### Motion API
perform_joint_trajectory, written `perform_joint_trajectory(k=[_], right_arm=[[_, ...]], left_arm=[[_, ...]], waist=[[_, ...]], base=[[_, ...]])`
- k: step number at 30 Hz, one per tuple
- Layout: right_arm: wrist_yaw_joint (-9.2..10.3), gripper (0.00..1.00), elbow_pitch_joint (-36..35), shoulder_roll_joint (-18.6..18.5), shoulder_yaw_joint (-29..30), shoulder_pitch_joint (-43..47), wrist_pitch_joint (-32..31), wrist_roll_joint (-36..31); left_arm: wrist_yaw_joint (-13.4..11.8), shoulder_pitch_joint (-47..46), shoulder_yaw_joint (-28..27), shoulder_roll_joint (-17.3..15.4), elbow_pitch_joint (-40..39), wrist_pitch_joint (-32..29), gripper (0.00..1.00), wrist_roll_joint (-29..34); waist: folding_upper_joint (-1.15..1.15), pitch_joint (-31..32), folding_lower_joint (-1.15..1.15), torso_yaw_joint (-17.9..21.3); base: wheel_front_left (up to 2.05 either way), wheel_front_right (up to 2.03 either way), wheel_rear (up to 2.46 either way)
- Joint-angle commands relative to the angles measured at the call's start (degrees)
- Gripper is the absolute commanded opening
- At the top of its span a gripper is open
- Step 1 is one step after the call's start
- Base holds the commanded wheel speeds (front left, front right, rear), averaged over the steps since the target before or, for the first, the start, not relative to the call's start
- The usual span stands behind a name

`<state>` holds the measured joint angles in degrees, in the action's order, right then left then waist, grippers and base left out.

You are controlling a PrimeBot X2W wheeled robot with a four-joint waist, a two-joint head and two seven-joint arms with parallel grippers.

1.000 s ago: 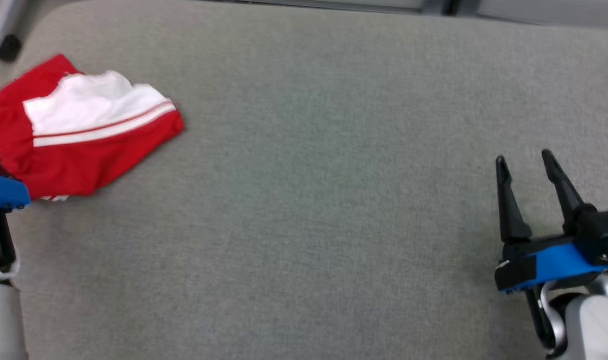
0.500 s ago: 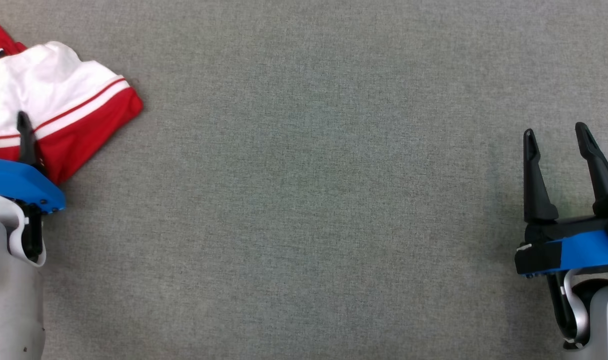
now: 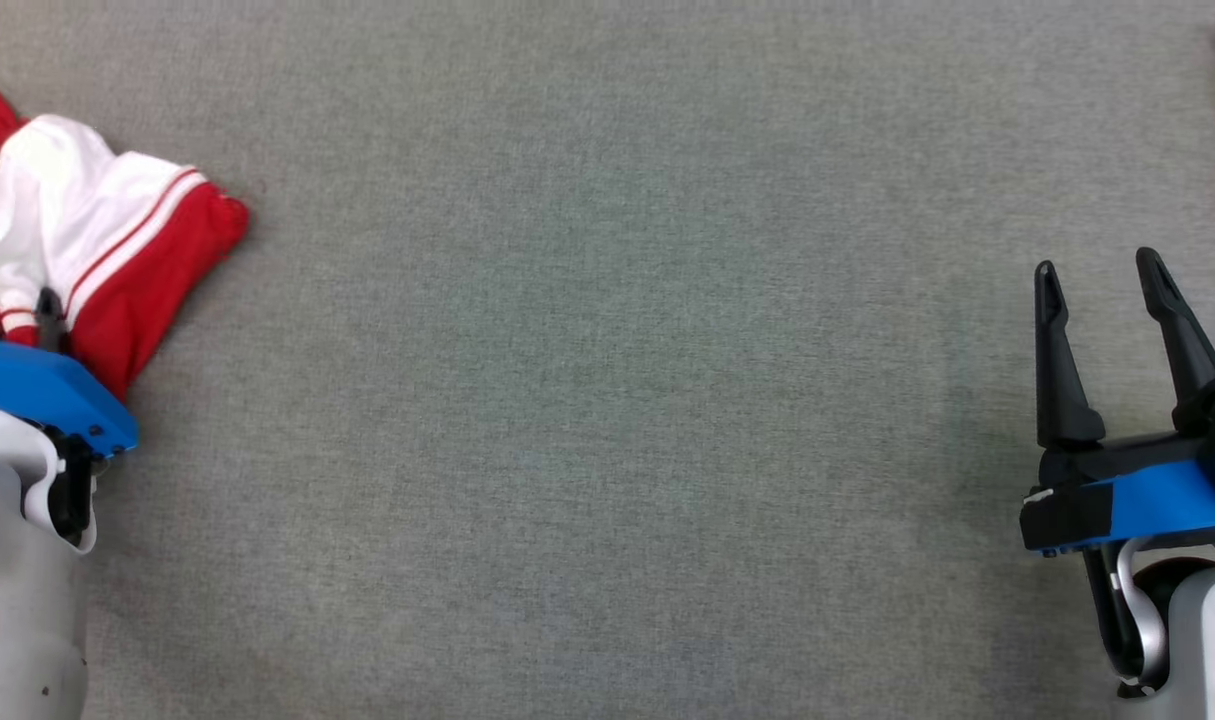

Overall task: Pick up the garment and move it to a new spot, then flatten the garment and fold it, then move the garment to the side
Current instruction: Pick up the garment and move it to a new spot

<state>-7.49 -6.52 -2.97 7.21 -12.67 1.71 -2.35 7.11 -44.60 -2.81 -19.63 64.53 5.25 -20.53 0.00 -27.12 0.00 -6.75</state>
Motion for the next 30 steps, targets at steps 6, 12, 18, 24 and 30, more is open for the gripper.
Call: perform_joint_trajectory(k=[6, 12, 18, 24, 30], right_arm=[[-0.01, 1.0, 2.07, -0.06, 0.53, 1.02, 1.79, 1.42], [-0.01, 1.0, 5.76, 0.03, 0.34, 1.95, 3.97, 3.63], [-0.01, 1.0, 9.49, 0.04, -0.11, 3.28, 6.15, 6.39], [-0.01, 1.0, 12.37, 0.04, -0.63, 3.53, 8.05, 8.23], [-0.01, 1.0, 14.75, 0.05, -0.9, 3.41, 9.64, 9.93]], left_arm=[[0.29, -0.08, 0.38, -0.52, 0.94, 4.74, 0.0, -0.2], [0.4, -2.89, 2.3, -1.55, -3.97, 8.93, 0.0, 1.38], [0.47, -4.49, 5.12, -0.52, -13.85, 9.84, 0.0, 2.74], [0.38, -4.45, 8.66, 1.74, -25.96, 9.09, 0.0, 3.42], [0.37, -2.29, 13.53, 5.54, -37.51, 4.79, 0.0, 4.34]], waist=[[0.0, 3.99, 0.0, 2.37], [0.0, 8.41, 0.0, 4.73], [0.0, 12.21, 0.0, 7.39], [0.0, 13.85, 0.0, 10.76], [0.0, 13.84, 0.0, 14.24]], base=[[0.0, 0.0, 0.0], [0.0, 0.0, 0.0], [0.0, 0.0, 0.0], [0.0, 0.0, 0.0], [0.0, 0.0, 0.0]])
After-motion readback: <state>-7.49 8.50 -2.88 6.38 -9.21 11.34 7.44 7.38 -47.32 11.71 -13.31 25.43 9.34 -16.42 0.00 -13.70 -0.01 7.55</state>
